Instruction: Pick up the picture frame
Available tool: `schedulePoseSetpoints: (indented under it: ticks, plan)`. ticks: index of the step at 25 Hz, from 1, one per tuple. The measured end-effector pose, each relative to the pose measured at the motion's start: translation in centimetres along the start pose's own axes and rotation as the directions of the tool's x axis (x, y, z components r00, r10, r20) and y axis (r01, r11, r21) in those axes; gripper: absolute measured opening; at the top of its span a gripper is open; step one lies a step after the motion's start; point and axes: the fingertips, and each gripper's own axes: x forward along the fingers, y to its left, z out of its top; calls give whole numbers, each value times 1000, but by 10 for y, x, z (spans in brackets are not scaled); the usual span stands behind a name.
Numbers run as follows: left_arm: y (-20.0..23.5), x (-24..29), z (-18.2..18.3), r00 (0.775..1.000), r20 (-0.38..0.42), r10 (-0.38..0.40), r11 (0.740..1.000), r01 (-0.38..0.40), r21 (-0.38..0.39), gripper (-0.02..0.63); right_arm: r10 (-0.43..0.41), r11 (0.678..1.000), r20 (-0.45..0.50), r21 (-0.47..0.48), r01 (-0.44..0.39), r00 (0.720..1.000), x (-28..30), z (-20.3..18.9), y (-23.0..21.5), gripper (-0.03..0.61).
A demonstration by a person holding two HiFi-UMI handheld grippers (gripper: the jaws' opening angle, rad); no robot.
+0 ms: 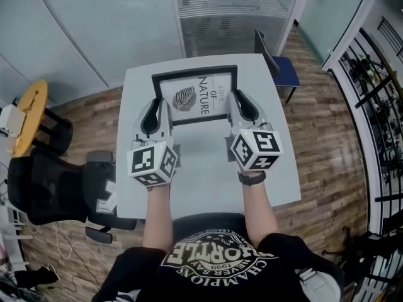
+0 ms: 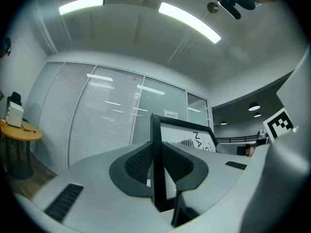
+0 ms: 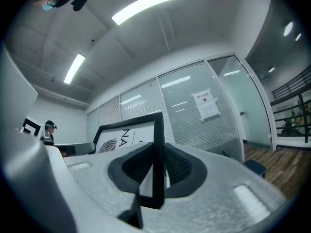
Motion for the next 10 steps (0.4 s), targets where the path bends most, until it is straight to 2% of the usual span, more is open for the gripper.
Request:
schedulePoseSetpoints:
  ticks: [10]
  plan:
    - [9,4,-21,999,-42,-13,1000,12,-19,69,-36,999,-37,-10,35,999,3,-22,-2,66]
